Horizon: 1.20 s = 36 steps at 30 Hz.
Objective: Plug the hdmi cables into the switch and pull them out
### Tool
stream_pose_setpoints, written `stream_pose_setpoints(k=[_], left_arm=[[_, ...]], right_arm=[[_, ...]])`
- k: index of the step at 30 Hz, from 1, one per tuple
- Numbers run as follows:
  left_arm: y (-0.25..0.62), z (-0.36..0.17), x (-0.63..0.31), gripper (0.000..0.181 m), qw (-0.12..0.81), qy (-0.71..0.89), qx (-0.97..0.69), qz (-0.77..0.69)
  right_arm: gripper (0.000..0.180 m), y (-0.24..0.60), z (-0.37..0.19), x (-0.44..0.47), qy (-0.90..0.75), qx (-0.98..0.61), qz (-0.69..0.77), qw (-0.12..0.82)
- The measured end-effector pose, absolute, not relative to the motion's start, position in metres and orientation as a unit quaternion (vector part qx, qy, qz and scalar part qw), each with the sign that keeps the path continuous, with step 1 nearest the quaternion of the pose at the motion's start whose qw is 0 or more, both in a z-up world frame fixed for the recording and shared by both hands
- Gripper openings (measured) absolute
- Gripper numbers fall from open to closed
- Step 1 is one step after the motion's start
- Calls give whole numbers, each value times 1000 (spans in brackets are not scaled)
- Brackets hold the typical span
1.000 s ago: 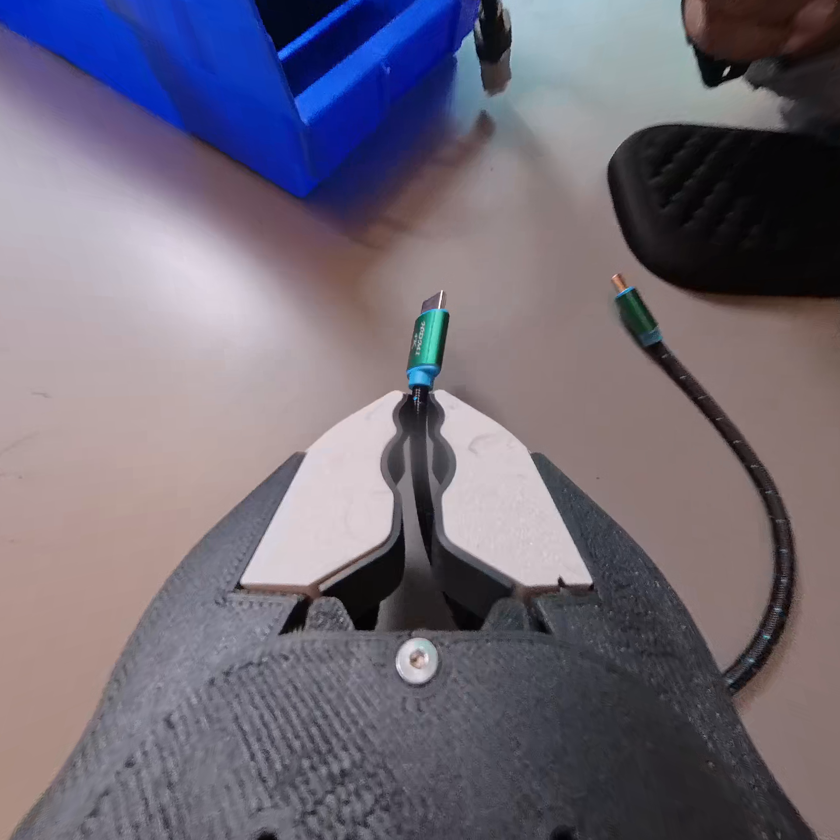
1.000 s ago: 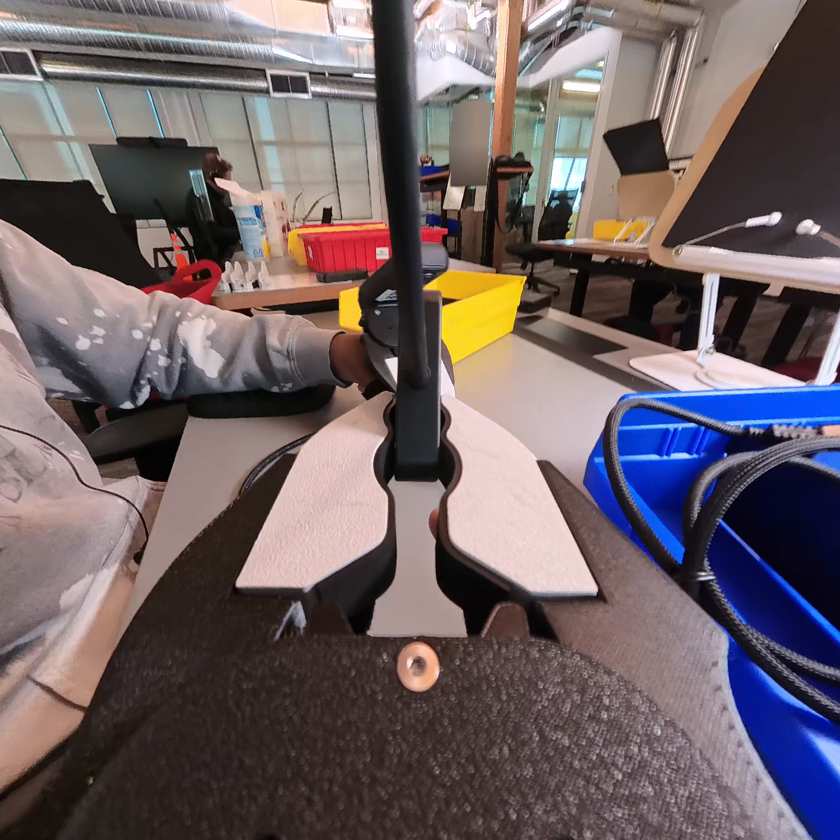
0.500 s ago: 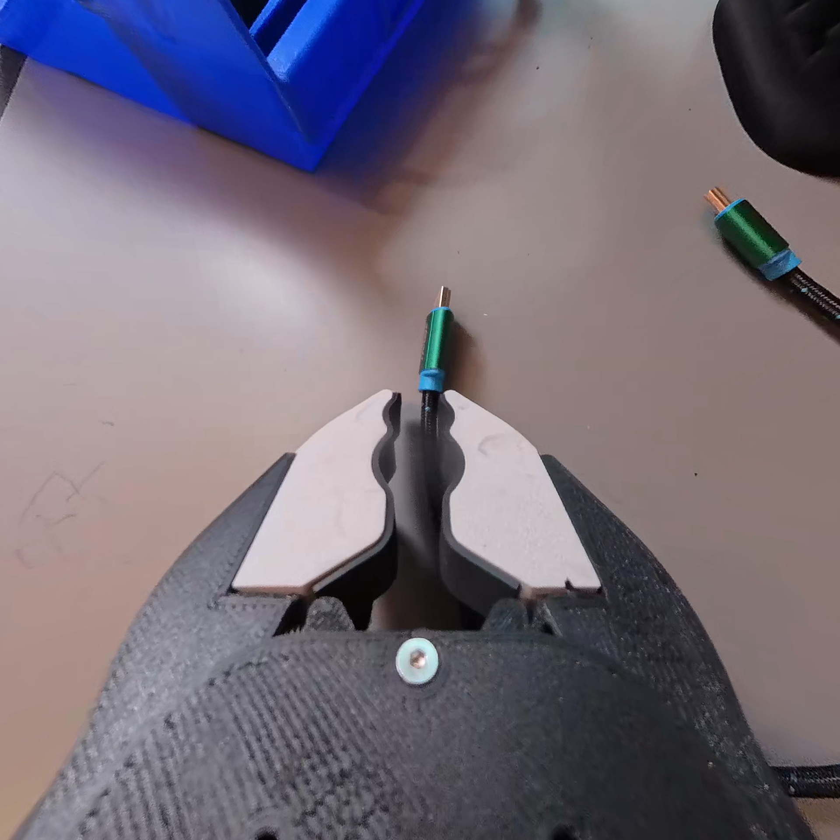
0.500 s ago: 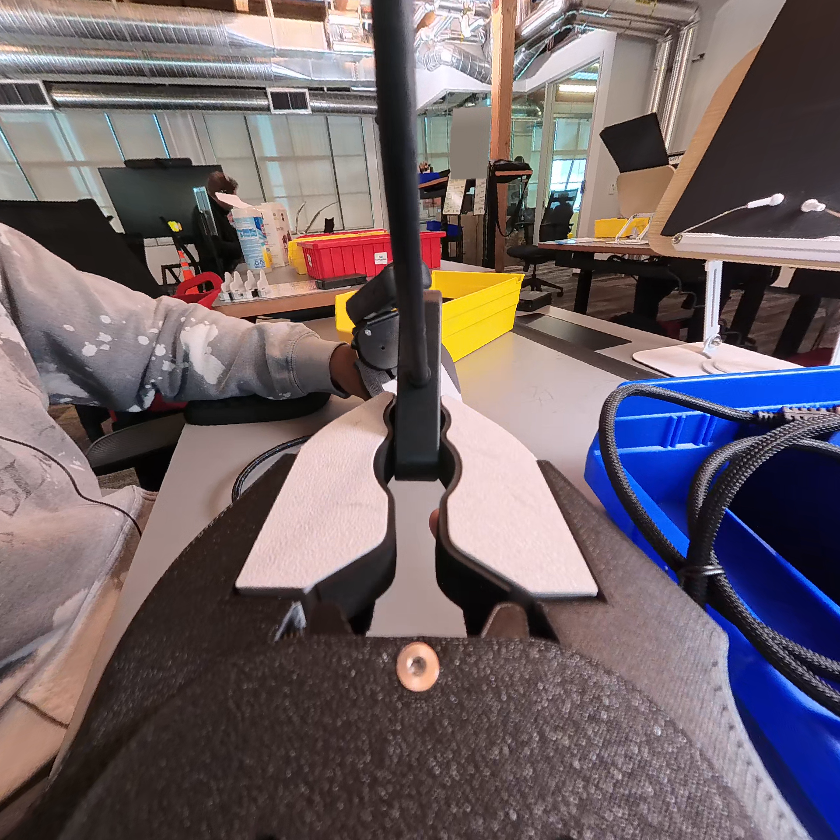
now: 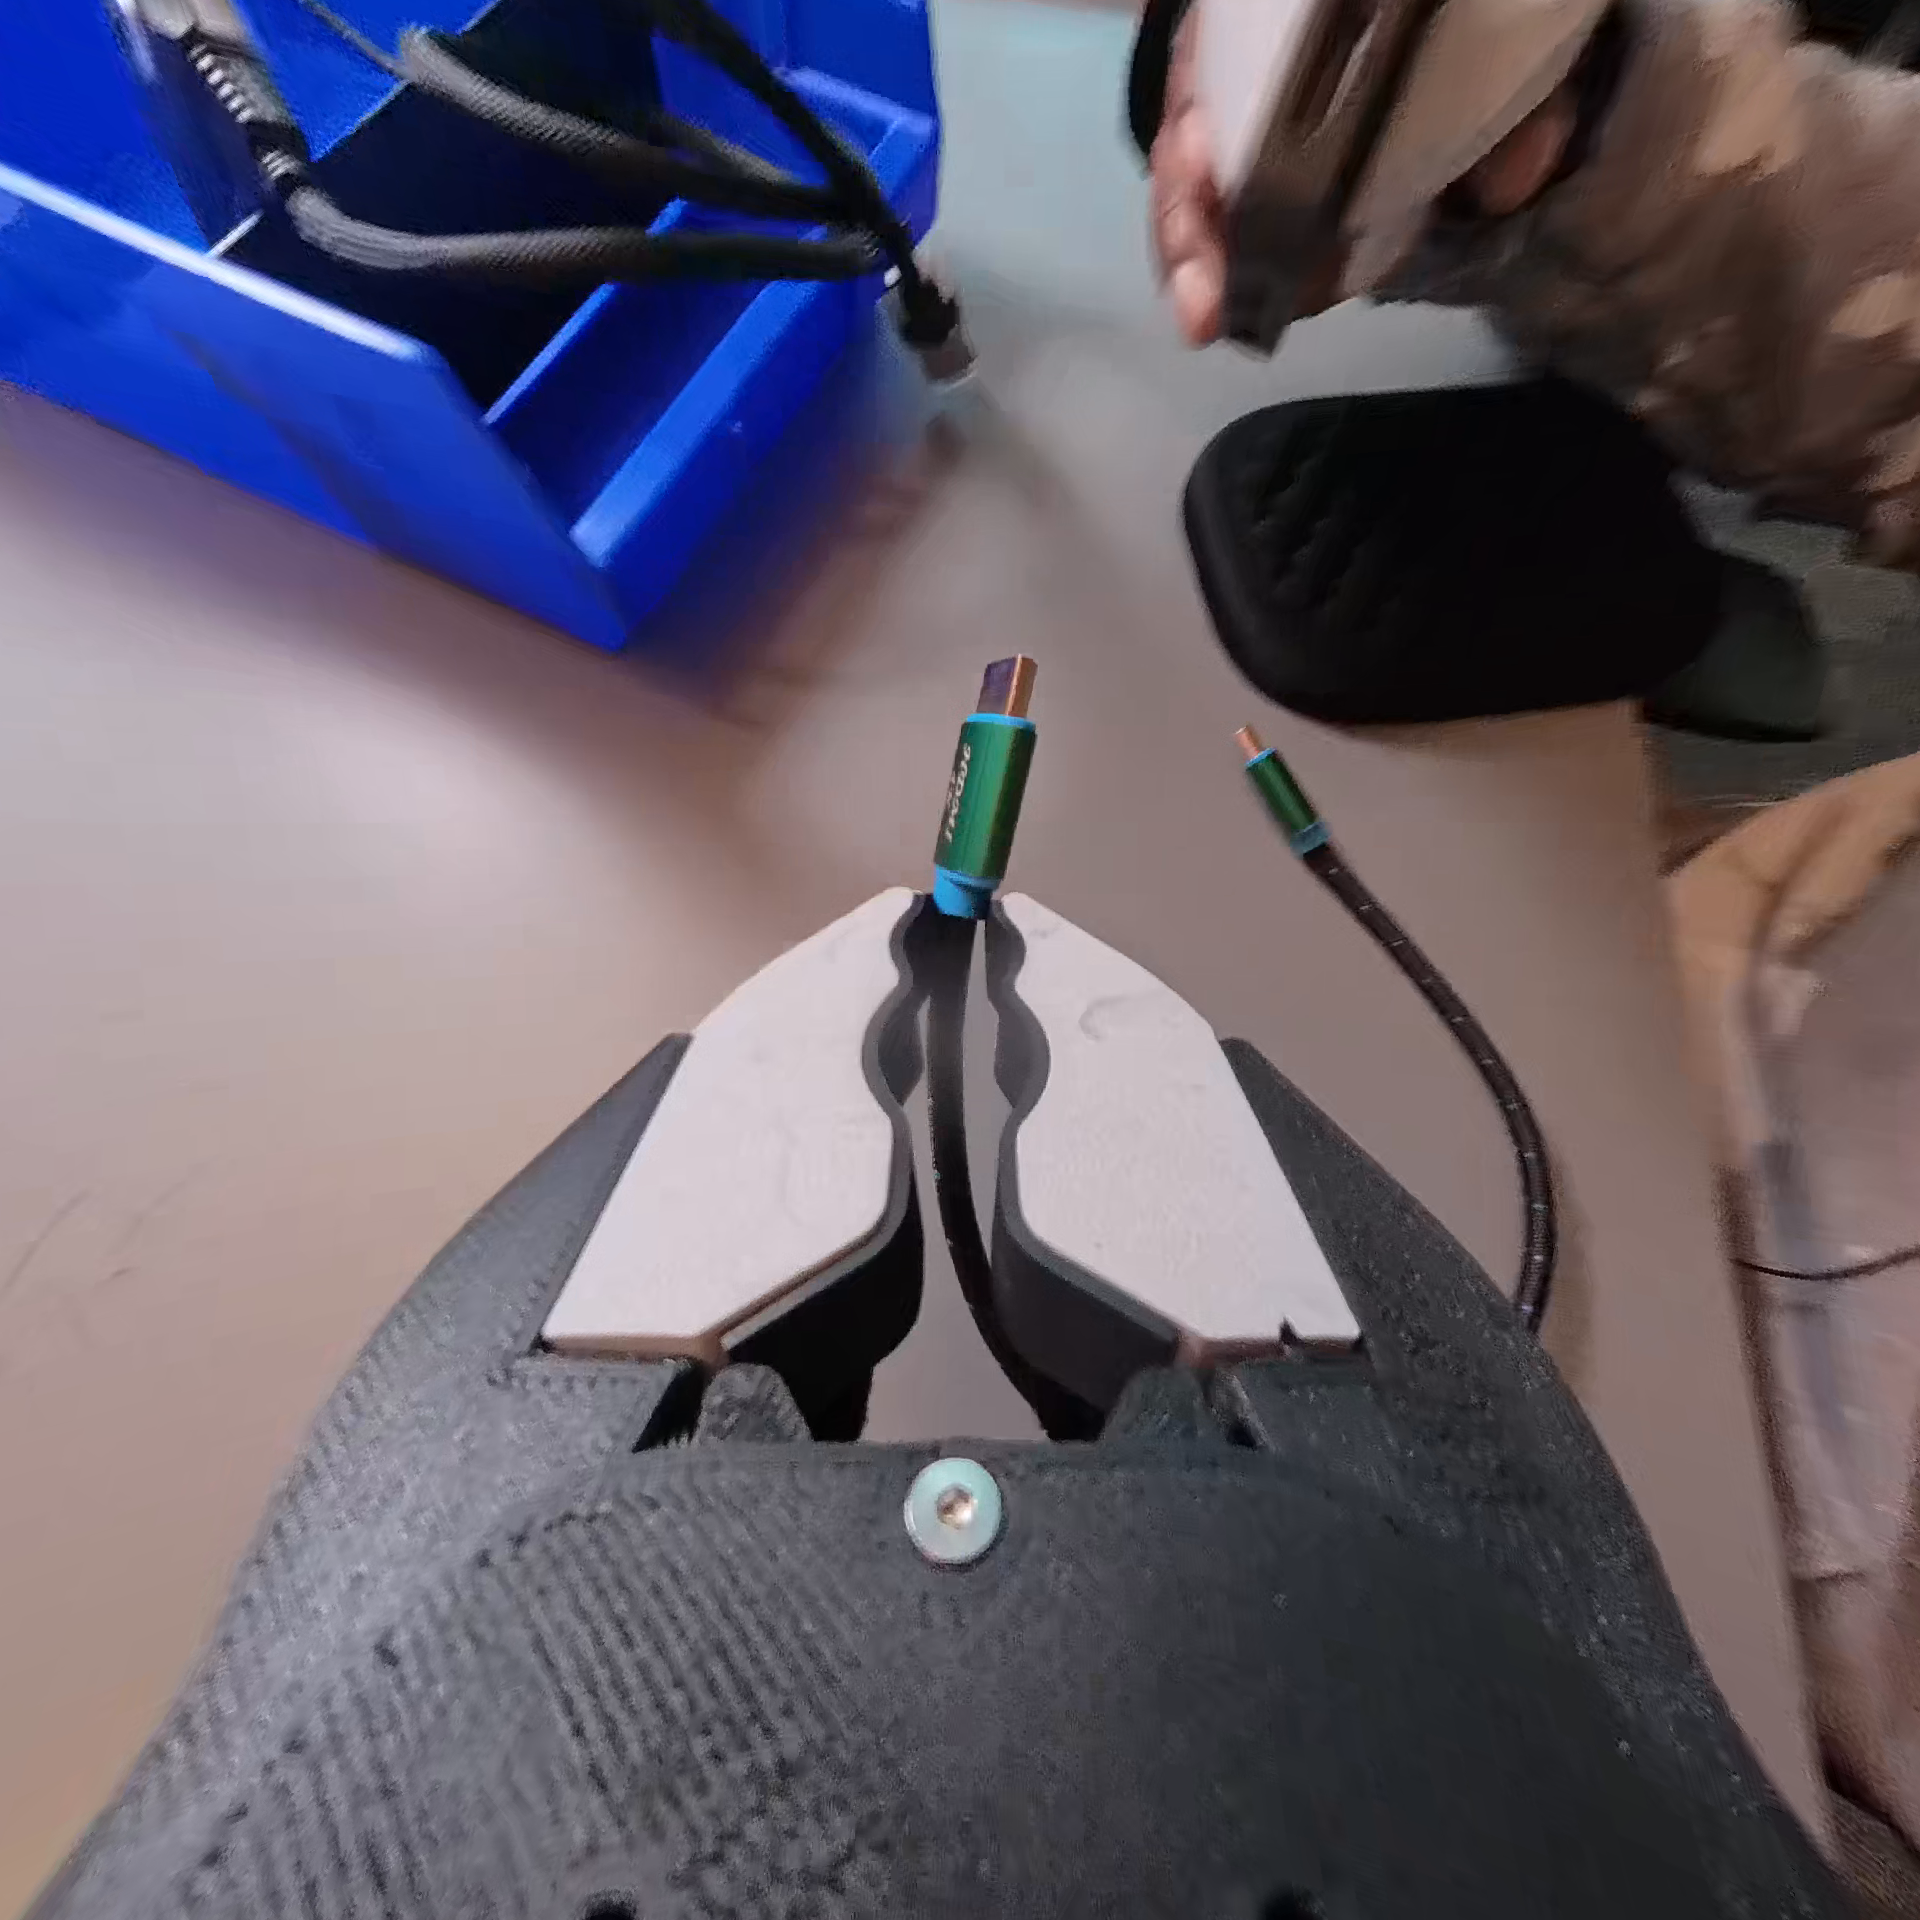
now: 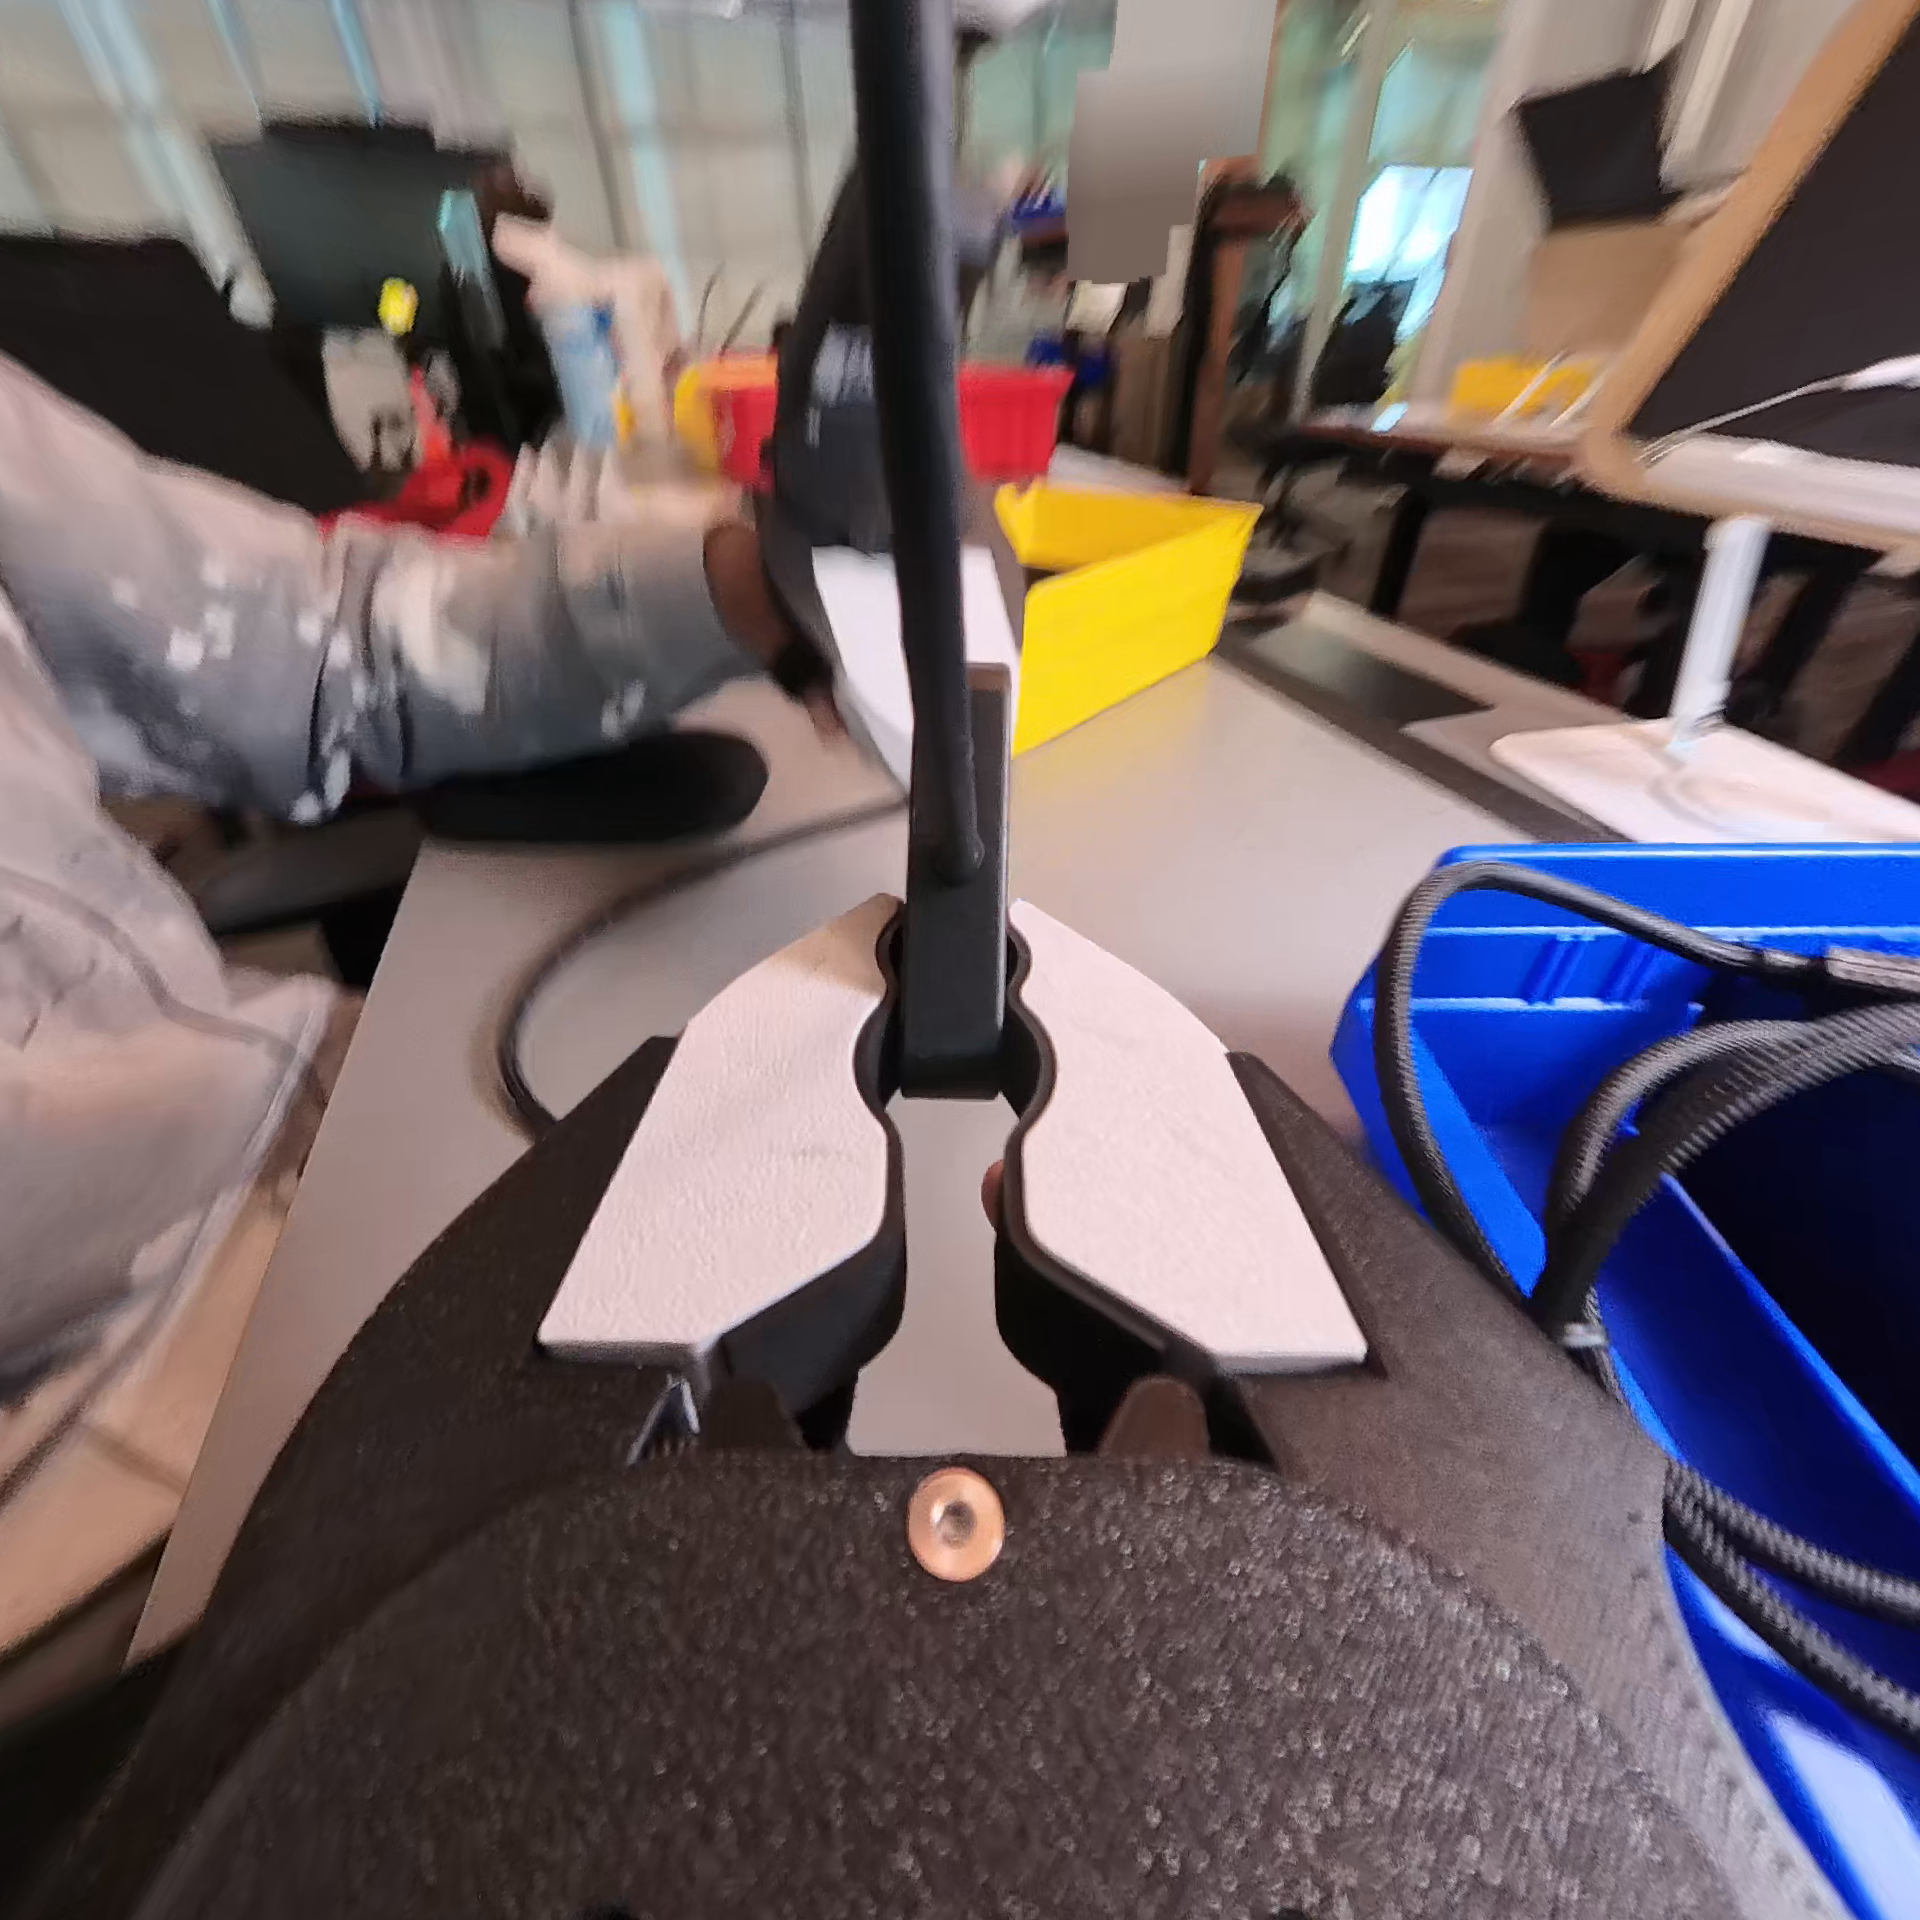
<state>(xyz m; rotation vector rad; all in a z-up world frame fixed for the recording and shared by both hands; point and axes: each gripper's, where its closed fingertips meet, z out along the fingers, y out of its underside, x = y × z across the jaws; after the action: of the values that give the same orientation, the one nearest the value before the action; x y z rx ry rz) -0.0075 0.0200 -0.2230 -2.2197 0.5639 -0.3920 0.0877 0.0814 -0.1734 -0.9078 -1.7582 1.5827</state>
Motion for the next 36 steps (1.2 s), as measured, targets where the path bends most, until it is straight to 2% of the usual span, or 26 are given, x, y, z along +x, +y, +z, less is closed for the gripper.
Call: stream_pose_setpoints(k=[8,19,36], left_arm=[[-3,-201,40,10,333,248,-876,-245],[0,-222,39,10,259,255,-909,-202],[-11,-242,45,10,190,270,-932,-151]], right_arm=[[13,58,-188,83,-800,-279,470,249],[13,43,-202,72,-895,-211,285,271],[13,36,-214,78,-938,-191,198,213]])
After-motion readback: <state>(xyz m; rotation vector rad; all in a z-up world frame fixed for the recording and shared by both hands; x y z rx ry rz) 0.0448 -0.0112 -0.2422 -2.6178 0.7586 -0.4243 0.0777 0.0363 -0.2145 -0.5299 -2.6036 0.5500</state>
